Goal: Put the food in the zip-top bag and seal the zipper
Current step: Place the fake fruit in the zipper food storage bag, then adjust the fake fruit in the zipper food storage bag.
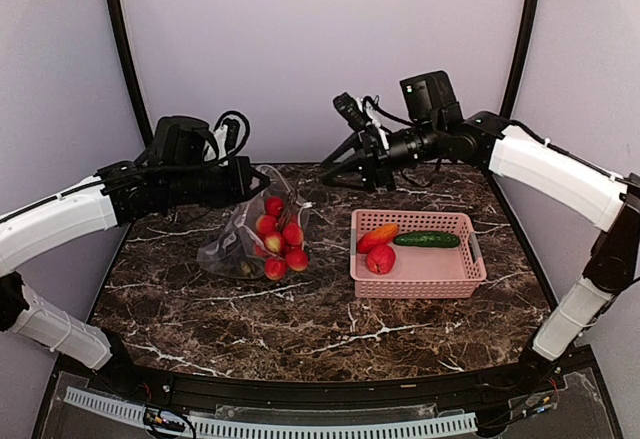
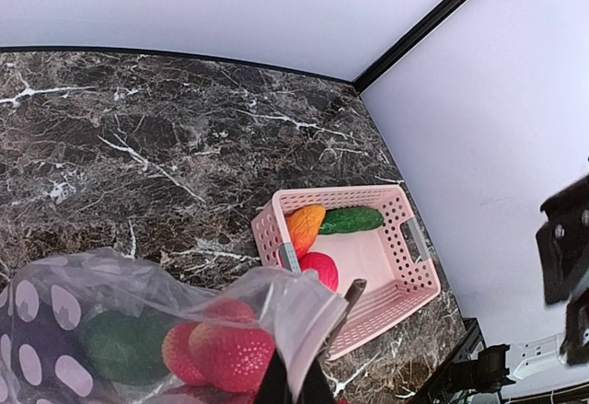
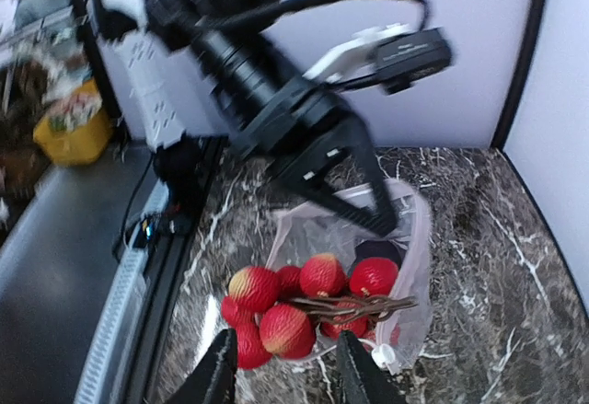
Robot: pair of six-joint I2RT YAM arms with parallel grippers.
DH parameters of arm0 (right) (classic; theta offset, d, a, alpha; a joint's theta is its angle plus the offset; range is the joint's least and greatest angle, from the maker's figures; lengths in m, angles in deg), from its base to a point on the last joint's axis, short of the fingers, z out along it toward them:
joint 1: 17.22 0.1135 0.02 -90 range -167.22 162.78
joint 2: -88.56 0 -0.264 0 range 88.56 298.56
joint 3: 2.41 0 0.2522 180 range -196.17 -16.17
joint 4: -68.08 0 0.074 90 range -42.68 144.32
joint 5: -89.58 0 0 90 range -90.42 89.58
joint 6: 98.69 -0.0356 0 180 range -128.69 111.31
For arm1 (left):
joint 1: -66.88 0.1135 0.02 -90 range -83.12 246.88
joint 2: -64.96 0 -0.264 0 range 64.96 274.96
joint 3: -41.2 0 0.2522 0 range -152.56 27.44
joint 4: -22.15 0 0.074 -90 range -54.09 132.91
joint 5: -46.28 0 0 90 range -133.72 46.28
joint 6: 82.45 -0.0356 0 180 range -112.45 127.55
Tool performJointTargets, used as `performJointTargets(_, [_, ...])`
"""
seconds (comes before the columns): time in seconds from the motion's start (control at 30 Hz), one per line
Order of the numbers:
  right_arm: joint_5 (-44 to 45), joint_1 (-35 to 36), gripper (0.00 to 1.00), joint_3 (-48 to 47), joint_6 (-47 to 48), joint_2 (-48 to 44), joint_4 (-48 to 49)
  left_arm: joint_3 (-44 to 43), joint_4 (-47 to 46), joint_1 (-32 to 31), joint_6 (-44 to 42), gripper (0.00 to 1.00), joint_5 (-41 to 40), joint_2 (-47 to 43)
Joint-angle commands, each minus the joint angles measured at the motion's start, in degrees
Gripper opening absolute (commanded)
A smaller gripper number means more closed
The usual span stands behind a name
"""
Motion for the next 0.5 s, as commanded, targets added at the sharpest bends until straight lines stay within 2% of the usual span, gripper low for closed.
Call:
performJointTargets(0.0, [2.23,7.22,0.27,5.41,27.53,-2.11,-17.77,0.9,0.09,0.24,-1.21,0.01,-0.1,-2.86])
performJointTargets(0.03, [4.76,8.71,0.22,6.55,28.76,-2.09,-18.23,0.97,0.28,0.27,-1.07,0.01,0.07,-2.91])
performJointTargets(0.1, [8.53,11.01,0.19,8.18,30.45,-1.86,-18.53,0.98,0.48,0.33,-0.4,0.01,0.71,-2.94])
performJointTargets(0.47, [21.36,19.16,0.14,10.82,34.88,3.67,-15.09,1.14,0.58,0.3,0.38,0.01,2.94,-3.58])
